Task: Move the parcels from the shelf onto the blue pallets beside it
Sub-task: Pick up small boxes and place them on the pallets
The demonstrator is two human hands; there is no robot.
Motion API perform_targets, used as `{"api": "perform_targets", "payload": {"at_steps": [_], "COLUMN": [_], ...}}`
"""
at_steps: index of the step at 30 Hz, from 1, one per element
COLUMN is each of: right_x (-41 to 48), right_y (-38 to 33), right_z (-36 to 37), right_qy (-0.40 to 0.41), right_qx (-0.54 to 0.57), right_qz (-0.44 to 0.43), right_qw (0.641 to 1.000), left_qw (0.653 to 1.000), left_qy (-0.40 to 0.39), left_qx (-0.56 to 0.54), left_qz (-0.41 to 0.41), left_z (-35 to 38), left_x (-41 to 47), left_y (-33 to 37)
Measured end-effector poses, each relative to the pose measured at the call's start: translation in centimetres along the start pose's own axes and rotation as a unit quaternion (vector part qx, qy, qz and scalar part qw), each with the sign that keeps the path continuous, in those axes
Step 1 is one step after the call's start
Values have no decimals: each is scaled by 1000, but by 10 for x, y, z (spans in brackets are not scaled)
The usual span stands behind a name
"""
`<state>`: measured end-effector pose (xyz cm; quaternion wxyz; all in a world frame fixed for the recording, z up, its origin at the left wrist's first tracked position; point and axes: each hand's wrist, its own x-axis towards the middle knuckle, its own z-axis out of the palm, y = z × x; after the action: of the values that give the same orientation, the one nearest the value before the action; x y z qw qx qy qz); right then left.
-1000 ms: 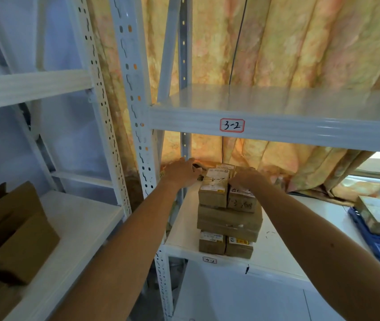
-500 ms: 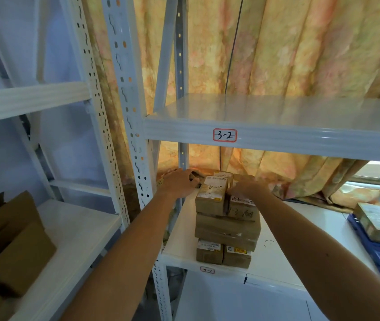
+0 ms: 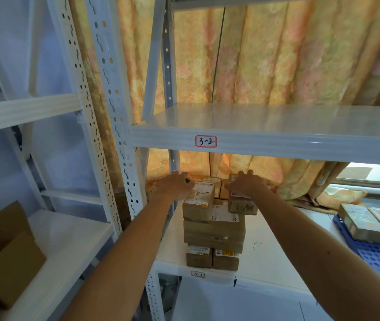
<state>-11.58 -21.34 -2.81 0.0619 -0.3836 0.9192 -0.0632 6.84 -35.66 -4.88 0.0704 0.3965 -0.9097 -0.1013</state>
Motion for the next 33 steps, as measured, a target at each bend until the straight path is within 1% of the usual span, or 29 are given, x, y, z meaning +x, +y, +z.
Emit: {"api": "perform_targets", "payload": {"at_steps": [4,9,15,17,20,24,29,33], "right_x": [-6,-16,-20,-22,-24,-26,-31,-37], "right_y": [16,34,55,62,71,76,77,77], "right_z": [-15,-20,-12,-6,3,11,17,20], "right_qy": [30,50,47,47,44,24,31,38], "right_qx": [-10,-33,-49,-59,-60,-55,-52,-58], "right_qz": [10,12,25,26,32,42,55,58], "right_qw": [999,998,997,997,997,997,997,996], "left_qw": [1000,998,999,999,1000,999,999,999], "left_qy": [-9,-6,-26,-31,-19,-31,-1,3], "left_qx": [-7,27,33,14,-20,-36,-31,-52], "left_qz": [19,49,35,21,3,15,26,10], "left_z": [4,14,31,38,47,51,54,58], "left_x": [1,2,6,11,16,8,5,7], "left_y": [21,43,47,46,46,52,60,55]}}
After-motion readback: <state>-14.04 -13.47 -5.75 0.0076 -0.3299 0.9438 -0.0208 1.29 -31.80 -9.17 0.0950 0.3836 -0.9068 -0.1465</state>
